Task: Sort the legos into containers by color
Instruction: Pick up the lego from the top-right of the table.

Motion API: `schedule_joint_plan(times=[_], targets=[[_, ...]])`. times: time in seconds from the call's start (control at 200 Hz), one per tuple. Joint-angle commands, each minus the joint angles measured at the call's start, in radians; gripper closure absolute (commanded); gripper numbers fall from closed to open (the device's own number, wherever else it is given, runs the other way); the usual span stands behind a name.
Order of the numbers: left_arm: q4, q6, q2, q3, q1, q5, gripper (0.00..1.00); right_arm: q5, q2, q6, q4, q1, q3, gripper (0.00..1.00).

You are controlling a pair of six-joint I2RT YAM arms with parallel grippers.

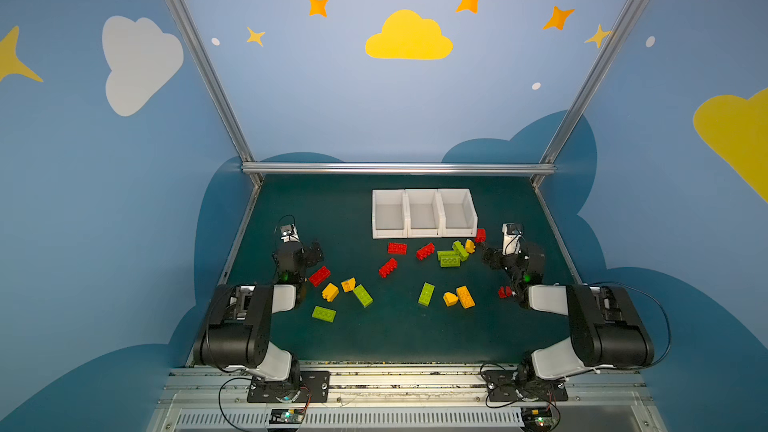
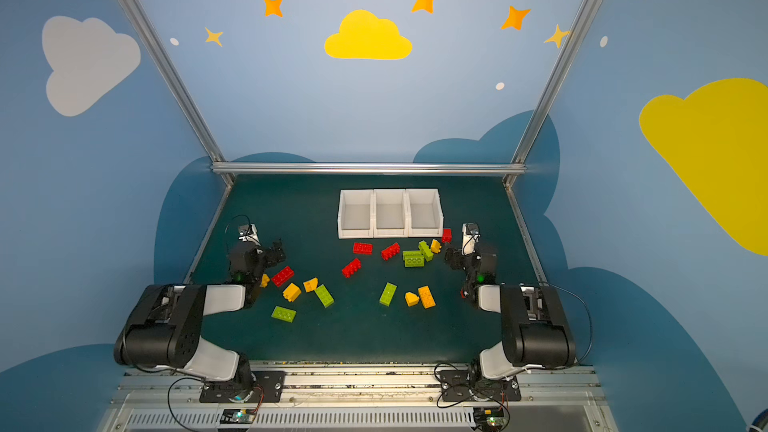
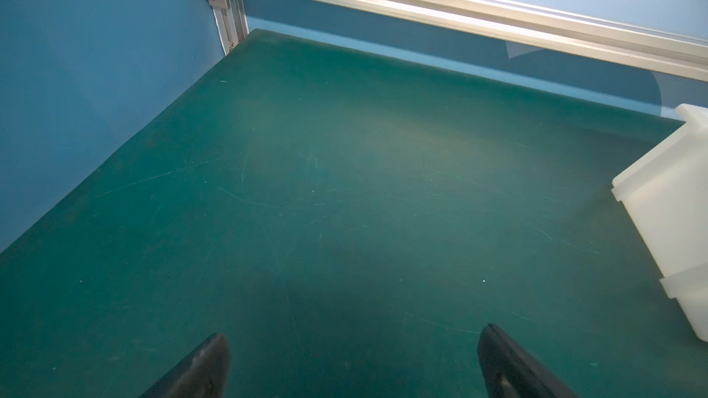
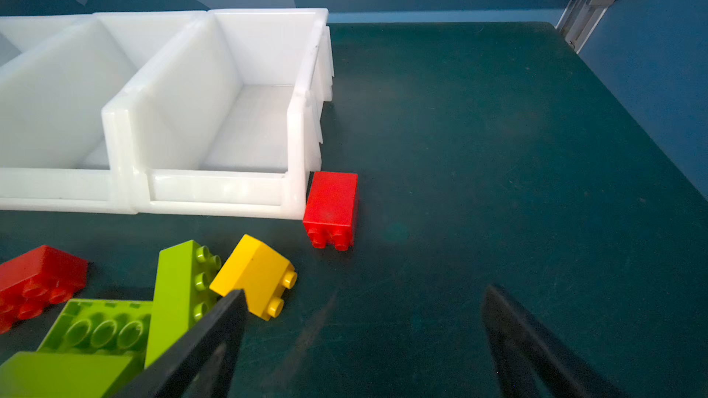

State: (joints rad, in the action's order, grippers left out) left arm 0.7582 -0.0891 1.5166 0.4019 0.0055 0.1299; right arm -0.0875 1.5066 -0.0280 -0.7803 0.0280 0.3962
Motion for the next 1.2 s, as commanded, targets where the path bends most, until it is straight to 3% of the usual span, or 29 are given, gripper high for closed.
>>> schedule_joint_plan(times=[0.0, 1.196], targets=[[-0.004, 0.002, 0.006, 0.012, -0.001, 0.013, 0.00, 0.011, -0.001, -0.007, 0.002, 0.005, 0.011, 0.07], [-0.010, 0.002, 0.009, 0.018, 0.000, 0.011, 0.00, -0.026, 0.001, 0.004, 0.009, -0.013, 0.017, 0.06]])
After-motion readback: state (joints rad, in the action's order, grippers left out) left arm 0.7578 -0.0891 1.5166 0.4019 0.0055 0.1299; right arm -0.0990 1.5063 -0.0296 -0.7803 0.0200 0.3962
